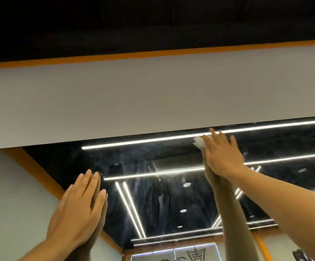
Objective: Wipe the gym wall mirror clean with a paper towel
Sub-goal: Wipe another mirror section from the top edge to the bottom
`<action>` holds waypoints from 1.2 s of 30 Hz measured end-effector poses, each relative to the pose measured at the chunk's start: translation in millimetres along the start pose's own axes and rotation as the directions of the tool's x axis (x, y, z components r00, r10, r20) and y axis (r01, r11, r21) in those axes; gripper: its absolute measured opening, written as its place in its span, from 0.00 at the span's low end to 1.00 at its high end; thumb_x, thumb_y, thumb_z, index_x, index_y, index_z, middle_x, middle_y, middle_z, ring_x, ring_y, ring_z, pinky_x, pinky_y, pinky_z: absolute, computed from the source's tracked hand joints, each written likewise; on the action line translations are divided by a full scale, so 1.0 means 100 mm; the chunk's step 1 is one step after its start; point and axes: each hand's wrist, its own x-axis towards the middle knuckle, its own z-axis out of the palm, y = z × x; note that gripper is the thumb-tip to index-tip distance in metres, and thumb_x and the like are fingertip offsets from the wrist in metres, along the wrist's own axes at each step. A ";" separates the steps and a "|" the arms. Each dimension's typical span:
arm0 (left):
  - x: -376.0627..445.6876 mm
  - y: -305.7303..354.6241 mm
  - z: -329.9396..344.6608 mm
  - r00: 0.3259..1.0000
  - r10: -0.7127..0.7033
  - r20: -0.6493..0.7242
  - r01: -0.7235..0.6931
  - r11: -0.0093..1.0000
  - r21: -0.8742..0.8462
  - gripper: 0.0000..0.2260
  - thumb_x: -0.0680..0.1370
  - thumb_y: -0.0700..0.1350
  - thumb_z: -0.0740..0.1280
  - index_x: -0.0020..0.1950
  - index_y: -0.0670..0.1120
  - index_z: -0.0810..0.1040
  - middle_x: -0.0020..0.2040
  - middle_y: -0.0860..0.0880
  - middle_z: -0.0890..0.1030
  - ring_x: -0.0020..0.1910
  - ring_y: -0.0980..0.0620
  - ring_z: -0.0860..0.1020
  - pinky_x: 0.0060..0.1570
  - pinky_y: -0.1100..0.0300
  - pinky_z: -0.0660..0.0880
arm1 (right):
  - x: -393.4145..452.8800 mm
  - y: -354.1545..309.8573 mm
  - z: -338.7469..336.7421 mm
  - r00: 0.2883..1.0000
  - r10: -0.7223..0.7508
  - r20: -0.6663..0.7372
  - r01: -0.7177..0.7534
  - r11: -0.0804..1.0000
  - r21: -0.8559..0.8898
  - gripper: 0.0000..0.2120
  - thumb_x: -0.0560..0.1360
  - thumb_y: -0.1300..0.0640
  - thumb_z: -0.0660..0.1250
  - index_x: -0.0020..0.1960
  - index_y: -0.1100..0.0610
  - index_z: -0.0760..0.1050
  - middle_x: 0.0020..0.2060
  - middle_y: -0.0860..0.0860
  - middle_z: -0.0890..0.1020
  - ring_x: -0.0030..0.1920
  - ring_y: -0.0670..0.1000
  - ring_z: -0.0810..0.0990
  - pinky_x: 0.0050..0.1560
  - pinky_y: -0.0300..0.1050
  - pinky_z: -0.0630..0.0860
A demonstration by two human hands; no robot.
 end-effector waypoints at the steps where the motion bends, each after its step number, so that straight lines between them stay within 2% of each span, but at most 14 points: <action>1: -0.03 -0.03 -0.01 1.000 -0.028 -0.010 0.029 0.999 0.018 0.32 0.76 0.64 0.39 0.76 0.54 0.34 0.80 0.56 0.38 0.75 0.60 0.35 0.74 0.60 0.37 | 0.00 0.08 0.00 0.998 0.060 -0.011 -0.059 0.998 0.026 0.22 0.85 0.50 0.50 0.79 0.50 0.56 0.81 0.53 0.51 0.80 0.58 0.49 0.78 0.60 0.45; 5: -0.10 -0.06 0.00 0.996 -0.082 -0.047 0.080 0.996 -0.046 0.36 0.76 0.66 0.36 0.81 0.50 0.40 0.81 0.54 0.40 0.76 0.60 0.37 0.76 0.60 0.38 | 0.01 -0.05 0.04 0.983 0.180 -0.019 -0.170 0.955 0.244 0.22 0.85 0.50 0.52 0.78 0.52 0.62 0.80 0.53 0.57 0.77 0.61 0.58 0.73 0.62 0.62; 9: -0.09 -0.06 0.03 0.996 -0.062 -0.065 0.060 0.997 -0.046 0.37 0.74 0.64 0.36 0.82 0.50 0.41 0.81 0.55 0.40 0.75 0.60 0.35 0.73 0.62 0.34 | -0.01 -0.45 0.11 0.985 0.165 -0.042 -0.152 0.963 0.224 0.23 0.85 0.53 0.55 0.79 0.54 0.59 0.81 0.54 0.53 0.79 0.60 0.52 0.73 0.62 0.62; 11: -0.11 -0.06 0.04 0.995 -0.063 -0.077 0.059 0.997 -0.049 0.38 0.74 0.64 0.36 0.82 0.50 0.41 0.82 0.55 0.40 0.77 0.59 0.35 0.73 0.62 0.34 | -0.01 -0.82 0.16 0.997 0.076 -0.026 -0.069 0.976 0.205 0.25 0.84 0.55 0.59 0.79 0.54 0.58 0.81 0.53 0.52 0.80 0.59 0.48 0.74 0.59 0.61; 14: -0.12 -0.07 0.03 0.994 -0.074 -0.084 0.070 0.996 -0.048 0.36 0.76 0.64 0.35 0.81 0.51 0.38 0.81 0.55 0.37 0.78 0.57 0.35 0.72 0.62 0.32 | 0.06 -1.52 0.30 0.998 -0.066 -0.003 0.065 0.969 0.239 0.26 0.83 0.58 0.62 0.79 0.54 0.59 0.80 0.52 0.53 0.80 0.59 0.48 0.75 0.53 0.61; 17: -0.11 -0.08 0.04 0.994 -0.096 -0.056 0.094 0.995 -0.043 0.31 0.82 0.63 0.38 0.81 0.50 0.36 0.81 0.54 0.35 0.78 0.57 0.34 0.73 0.60 0.32 | 0.08 -2.22 0.44 0.980 -0.198 0.025 0.186 0.951 0.247 0.26 0.83 0.58 0.63 0.78 0.54 0.60 0.80 0.53 0.53 0.80 0.59 0.49 0.76 0.53 0.59; 20: -0.10 -0.09 0.04 0.994 -0.091 -0.063 0.089 0.995 -0.038 0.37 0.74 0.65 0.30 0.80 0.50 0.35 0.81 0.54 0.35 0.76 0.58 0.33 0.74 0.60 0.33 | 0.01 -2.80 0.55 0.902 -0.416 0.113 0.392 0.901 0.184 0.24 0.83 0.55 0.61 0.78 0.56 0.62 0.80 0.55 0.55 0.80 0.60 0.50 0.79 0.57 0.53; 22: -0.09 -0.12 0.06 0.994 -0.083 -0.077 0.079 0.995 -0.056 0.42 0.68 0.64 0.26 0.81 0.51 0.37 0.81 0.54 0.39 0.74 0.60 0.33 0.73 0.61 0.33 | -0.09 -3.01 0.52 0.838 -0.506 0.206 0.452 0.854 0.258 0.21 0.85 0.56 0.56 0.77 0.57 0.63 0.80 0.56 0.55 0.80 0.59 0.50 0.79 0.56 0.50; 25: -0.08 -0.12 0.06 0.994 -0.081 -0.078 0.076 0.994 -0.073 0.42 0.68 0.63 0.26 0.81 0.50 0.38 0.82 0.54 0.41 0.73 0.62 0.34 0.73 0.62 0.32 | -0.23 -2.99 0.48 0.779 -0.595 0.198 0.532 0.794 0.296 0.22 0.85 0.57 0.56 0.79 0.55 0.60 0.81 0.53 0.53 0.80 0.57 0.46 0.78 0.54 0.50; 27: -0.11 -0.12 0.03 0.995 -0.063 -0.073 0.061 0.998 -0.035 0.42 0.67 0.61 0.25 0.81 0.49 0.37 0.82 0.53 0.38 0.73 0.61 0.32 0.73 0.61 0.32 | -0.21 -2.83 0.47 0.799 -0.576 0.174 0.524 0.808 0.268 0.25 0.84 0.58 0.60 0.79 0.53 0.59 0.81 0.51 0.51 0.80 0.57 0.45 0.78 0.55 0.52; 29: -0.13 -0.15 0.01 0.998 -0.039 -0.042 0.038 0.999 -0.023 0.37 0.72 0.60 0.29 0.81 0.48 0.36 0.81 0.53 0.36 0.73 0.60 0.31 0.73 0.62 0.32 | -0.10 -2.59 0.44 0.851 -0.501 0.158 0.467 0.859 0.209 0.27 0.83 0.60 0.61 0.79 0.52 0.59 0.81 0.50 0.49 0.80 0.57 0.44 0.78 0.56 0.51; 30: -0.13 -0.16 0.00 0.999 -0.026 -0.031 0.026 0.999 -0.027 0.36 0.73 0.59 0.31 0.81 0.48 0.37 0.80 0.54 0.36 0.73 0.61 0.32 0.72 0.63 0.31 | -0.04 -2.43 0.40 0.884 -0.442 0.152 0.414 0.892 0.184 0.26 0.83 0.61 0.60 0.79 0.52 0.59 0.81 0.50 0.48 0.80 0.57 0.44 0.78 0.55 0.50; 33: -0.16 -0.19 -0.03 1.000 0.007 -0.019 -0.007 1.000 -0.020 0.41 0.69 0.62 0.27 0.81 0.49 0.37 0.78 0.56 0.34 0.73 0.60 0.31 0.70 0.65 0.30 | 0.09 -1.86 0.29 0.968 -0.242 0.062 0.234 0.965 0.119 0.24 0.84 0.62 0.56 0.79 0.54 0.60 0.81 0.52 0.49 0.80 0.58 0.46 0.78 0.53 0.47; 36: -0.12 -0.25 -0.02 1.000 0.031 -0.006 -0.031 0.999 -0.043 0.37 0.74 0.63 0.32 0.81 0.50 0.39 0.81 0.55 0.38 0.73 0.61 0.32 0.69 0.66 0.31 | 0.07 -1.35 0.22 1.000 -0.024 0.008 0.023 0.996 0.088 0.21 0.84 0.61 0.54 0.76 0.55 0.63 0.80 0.55 0.53 0.79 0.61 0.49 0.77 0.55 0.53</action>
